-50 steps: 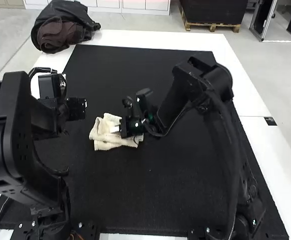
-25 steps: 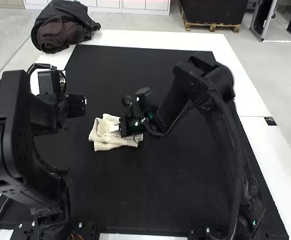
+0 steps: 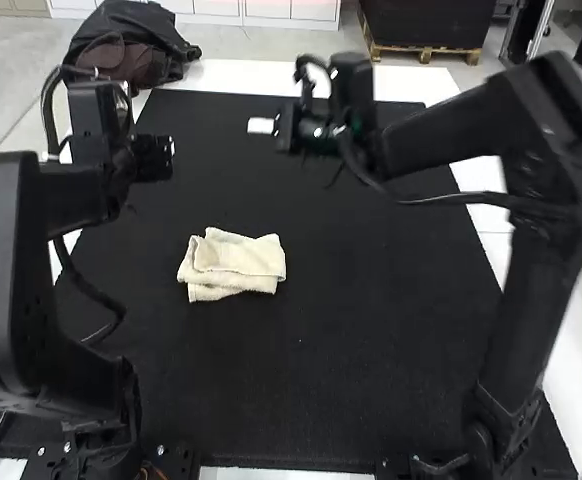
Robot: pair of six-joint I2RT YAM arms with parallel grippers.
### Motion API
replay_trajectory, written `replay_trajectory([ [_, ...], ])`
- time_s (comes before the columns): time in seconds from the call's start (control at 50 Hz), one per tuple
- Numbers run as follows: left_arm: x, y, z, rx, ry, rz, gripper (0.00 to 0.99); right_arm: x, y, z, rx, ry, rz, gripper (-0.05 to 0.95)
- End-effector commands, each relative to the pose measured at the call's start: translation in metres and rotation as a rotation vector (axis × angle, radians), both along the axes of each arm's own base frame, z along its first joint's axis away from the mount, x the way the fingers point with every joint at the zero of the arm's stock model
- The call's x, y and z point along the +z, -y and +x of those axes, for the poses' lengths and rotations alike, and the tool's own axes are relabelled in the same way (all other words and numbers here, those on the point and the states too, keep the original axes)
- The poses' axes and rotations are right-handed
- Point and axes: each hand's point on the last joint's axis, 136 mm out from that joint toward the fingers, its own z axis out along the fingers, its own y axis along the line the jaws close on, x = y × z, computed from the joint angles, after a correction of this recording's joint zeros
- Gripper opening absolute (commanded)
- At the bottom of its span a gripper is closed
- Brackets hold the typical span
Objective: Fold the towel.
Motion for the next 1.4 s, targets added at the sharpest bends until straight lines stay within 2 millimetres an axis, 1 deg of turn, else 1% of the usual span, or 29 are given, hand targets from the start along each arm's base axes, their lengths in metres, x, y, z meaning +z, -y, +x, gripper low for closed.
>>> replay_trajectory([
  [0.0,0.049,0.011,0.002,-0.030,0.109,-0.010,0.966,0.045,0.035,0.004,-0.059,0.061,0.048,-0.02],
  [0.1,0.075,0.023,-0.001,-0.059,0.162,-0.004,0.966,0.077,0.068,0.006,-0.124,0.098,0.080,-0.02],
  [0.18,0.092,0.034,-0.005,-0.083,0.199,-0.021,0.966,0.104,0.097,0.003,-0.178,0.127,0.121,-0.02],
  [0.2,0.097,0.038,-0.006,-0.093,0.208,-0.025,0.966,0.112,0.108,0.002,-0.198,0.137,0.134,-0.02],
  [0.3,0.112,0.053,-0.015,-0.127,0.234,-0.047,0.966,0.131,0.140,-0.008,-0.240,0.148,0.177,-0.02],
  [0.42,0.128,0.060,-0.032,-0.145,0.269,-0.044,0.966,0.149,0.169,-0.034,-0.253,0.164,0.224,-0.02],
  [0.52,0.143,0.066,-0.048,-0.161,0.319,-0.038,0.966,0.159,0.187,-0.056,-0.277,0.191,0.259,-0.02],
  [0.64,0.158,0.073,-0.067,-0.182,0.379,-0.037,0.966,0.173,0.207,-0.092,-0.310,0.266,0.298,-0.02],
  [0.78,0.178,0.078,-0.093,-0.195,0.468,-0.045,0.966,0.203,0.228,-0.148,-0.342,0.432,0.349,-0.02],
  [0.86,0.196,0.078,-0.119,-0.200,0.559,-0.037,0.966,0.219,0.239,-0.185,-0.369,0.549,0.374,-0.02],
  [0.92,0.207,0.079,-0.140,-0.202,0.630,-0.030,0.966,0.225,0.246,-0.211,-0.389,0.619,0.387,-0.02],
  [0.96,0.215,0.078,-0.157,-0.199,0.694,-0.022,0.966,0.226,0.250,-0.226,-0.414,0.651,0.392,0.00],
  [1.06,0.233,0.075,-0.201,-0.183,0.867,-0.004,0.966,0.221,0.258,-0.257,-0.460,0.719,0.399,0.10],
  [1.1,0.236,0.076,-0.218,-0.186,0.928,0.006,0.964,0.218,0.260,-0.267,-0.479,0.737,0.399,0.17],
  [1.16,0.237,0.077,-0.235,-0.195,0.980,0.012,0.966,0.214,0.262,-0.277,-0.501,0.761,0.395,0.28],
  [1.2,0.234,0.078,-0.238,-0.197,0.985,0.009,0.966,0.212,0.264,-0.281,-0.524,0.780,0.390,0.36],
  [1.22,0.231,0.078,-0.238,-0.196,0.978,0.011,0.966,0.212,0.265,-0.284,-0.536,0.794,0.385,0.46],
  [1.26,0.227,0.078,-0.238,-0.196,0.969,0.008,0.966,0.211,0.268,-0.279,-0.567,0.787,0.361,0.62],
  [1.3,0.225,0.077,-0.237,-0.195,0.962,0.005,0.966,0.214,0.277,-0.275,-0.643,0.808,0.342,0.84],
  [1.32,0.225,0.077,-0.237,-0.190,0.964,0.004,0.966,0.216,0.281,-0.275,-0.669,0.826,0.333,0.93],
  [1.38,0.222,0.073,-0.235,-0.170,0.960,-0.001,0.966,0.221,0.290,-0.274,-0.739,0.870,0.320,0.92],
])
